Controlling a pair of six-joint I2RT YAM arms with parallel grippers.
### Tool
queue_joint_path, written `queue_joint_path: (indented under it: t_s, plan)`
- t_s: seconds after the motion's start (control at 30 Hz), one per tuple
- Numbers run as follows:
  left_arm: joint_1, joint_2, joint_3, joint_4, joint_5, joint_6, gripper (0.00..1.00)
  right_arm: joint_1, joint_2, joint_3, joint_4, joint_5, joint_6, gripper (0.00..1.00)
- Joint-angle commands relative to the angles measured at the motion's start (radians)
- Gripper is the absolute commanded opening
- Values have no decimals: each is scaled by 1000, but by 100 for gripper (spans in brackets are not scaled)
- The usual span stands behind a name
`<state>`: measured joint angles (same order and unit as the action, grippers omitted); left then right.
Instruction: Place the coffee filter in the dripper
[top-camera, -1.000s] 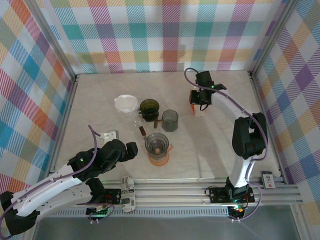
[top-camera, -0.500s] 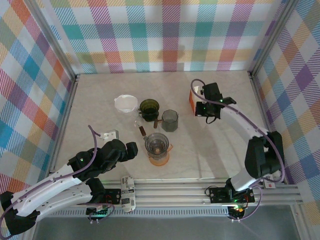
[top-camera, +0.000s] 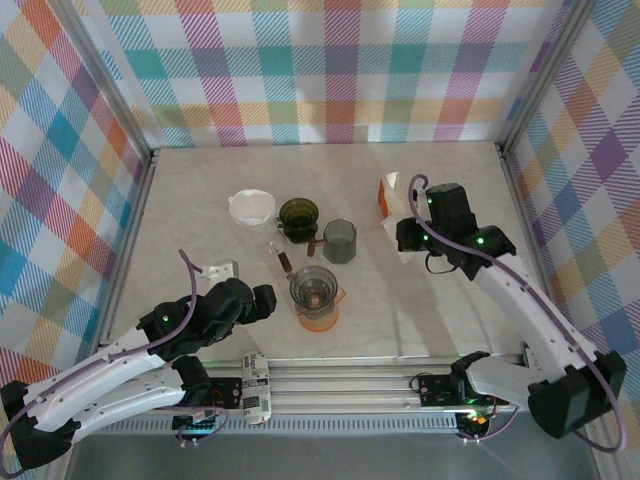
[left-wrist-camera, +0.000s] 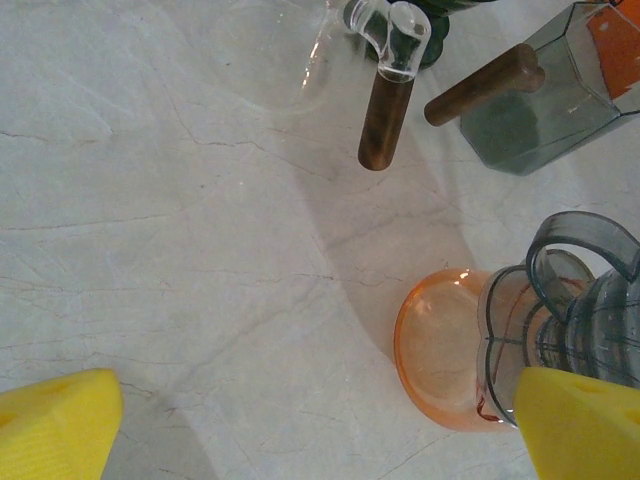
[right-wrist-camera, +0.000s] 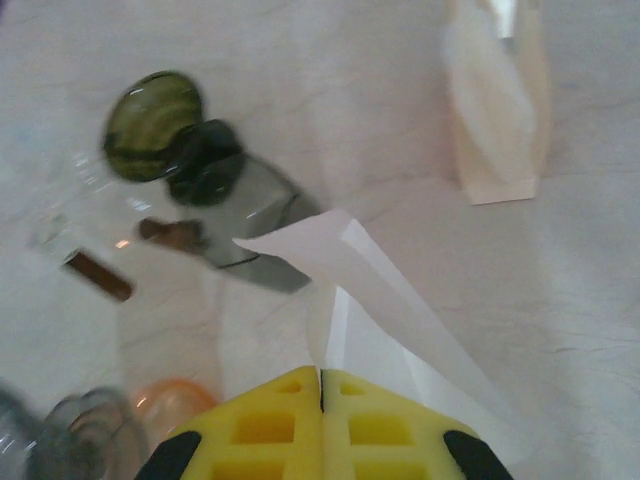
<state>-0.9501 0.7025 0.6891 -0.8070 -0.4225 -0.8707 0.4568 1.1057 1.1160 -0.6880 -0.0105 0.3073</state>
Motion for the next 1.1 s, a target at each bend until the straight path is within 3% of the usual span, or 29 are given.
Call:
queue_joint_path:
  t_s: [0.0, 0.27, 0.47, 0.73, 1.07]
  plan:
    - [9, 13, 33, -14, 12, 1, 100, 75, -26, 86, -118, -101, -32, 0]
    - [9, 26, 47, -27, 16, 6, 100, 286, 3, 253, -283, -141, -19, 0]
    - [11, 37, 57, -30, 31, 15, 100, 406, 151, 406, -414, -98, -32, 0]
    - [11, 30, 81, -50, 54, 25, 100, 469, 346, 574, -571, -45, -89, 0]
    - [13, 27, 112, -61, 66, 50, 100, 524, 495, 696, -615, -7, -129, 0]
